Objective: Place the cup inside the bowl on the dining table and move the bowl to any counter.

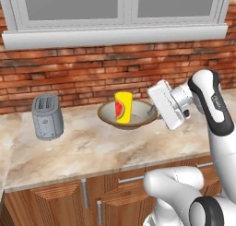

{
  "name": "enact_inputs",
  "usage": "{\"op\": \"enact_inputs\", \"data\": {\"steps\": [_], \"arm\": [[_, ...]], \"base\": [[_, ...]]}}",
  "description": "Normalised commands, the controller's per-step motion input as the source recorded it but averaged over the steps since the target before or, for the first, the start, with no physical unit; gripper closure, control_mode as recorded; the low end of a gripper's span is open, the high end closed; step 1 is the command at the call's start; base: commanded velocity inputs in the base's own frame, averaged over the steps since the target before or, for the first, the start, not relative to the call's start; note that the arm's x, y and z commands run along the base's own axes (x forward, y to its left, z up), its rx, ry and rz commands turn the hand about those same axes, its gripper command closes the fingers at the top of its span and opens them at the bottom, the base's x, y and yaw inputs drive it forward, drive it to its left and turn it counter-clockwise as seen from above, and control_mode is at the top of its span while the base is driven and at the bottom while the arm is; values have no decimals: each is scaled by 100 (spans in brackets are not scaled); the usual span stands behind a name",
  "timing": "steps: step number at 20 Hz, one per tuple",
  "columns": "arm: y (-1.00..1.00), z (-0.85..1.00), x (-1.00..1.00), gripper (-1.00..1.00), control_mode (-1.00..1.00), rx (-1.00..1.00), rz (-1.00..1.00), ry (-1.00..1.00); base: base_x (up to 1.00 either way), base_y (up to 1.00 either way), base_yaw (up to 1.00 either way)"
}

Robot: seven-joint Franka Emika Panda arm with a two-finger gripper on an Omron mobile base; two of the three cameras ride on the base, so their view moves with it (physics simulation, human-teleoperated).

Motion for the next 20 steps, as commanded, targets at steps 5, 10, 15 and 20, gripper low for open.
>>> {"op": "enact_inputs", "data": {"steps": [5, 10, 15, 20], "arm": [[0, -36, 0, 100, -100, 6, 0, 0], [0, -21, 0, 100, -100, 3, 0, -2], [0, -23, 0, 100, -100, 0, 0, -11], [-2, -26, 10, 100, -100, -3, 0, -3]], "base": [[0, 0, 0], [0, 0, 0], [0, 0, 0], [0, 0, 0]]}}
